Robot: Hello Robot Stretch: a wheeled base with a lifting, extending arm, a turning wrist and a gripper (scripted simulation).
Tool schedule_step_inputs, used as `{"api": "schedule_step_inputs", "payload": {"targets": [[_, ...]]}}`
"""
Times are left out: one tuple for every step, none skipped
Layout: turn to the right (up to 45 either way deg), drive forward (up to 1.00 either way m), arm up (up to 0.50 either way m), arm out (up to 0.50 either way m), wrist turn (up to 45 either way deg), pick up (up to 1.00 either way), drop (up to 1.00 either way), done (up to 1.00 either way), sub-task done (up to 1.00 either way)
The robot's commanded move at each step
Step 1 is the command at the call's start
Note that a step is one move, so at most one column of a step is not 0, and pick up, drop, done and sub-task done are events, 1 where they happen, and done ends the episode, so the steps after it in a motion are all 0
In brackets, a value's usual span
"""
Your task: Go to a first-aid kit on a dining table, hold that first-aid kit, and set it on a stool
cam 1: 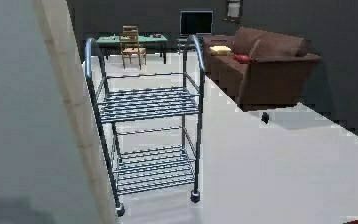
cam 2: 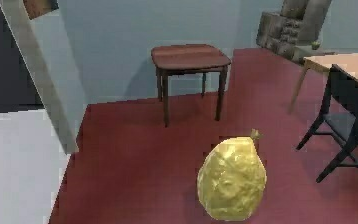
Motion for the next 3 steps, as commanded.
{"api": "schedule_step_inputs", "payload": {"targets": [[39.0,0.00,0.00,0.00,0.0,0.00,0.00,0.00,0.00],[0.0,1.00,0.00,0.00,0.0,0.00,0.00,0.00,0.00],[9.0,0.00,0.00,0.00,0.0,0.00,0.00,0.00,0.00]]}}
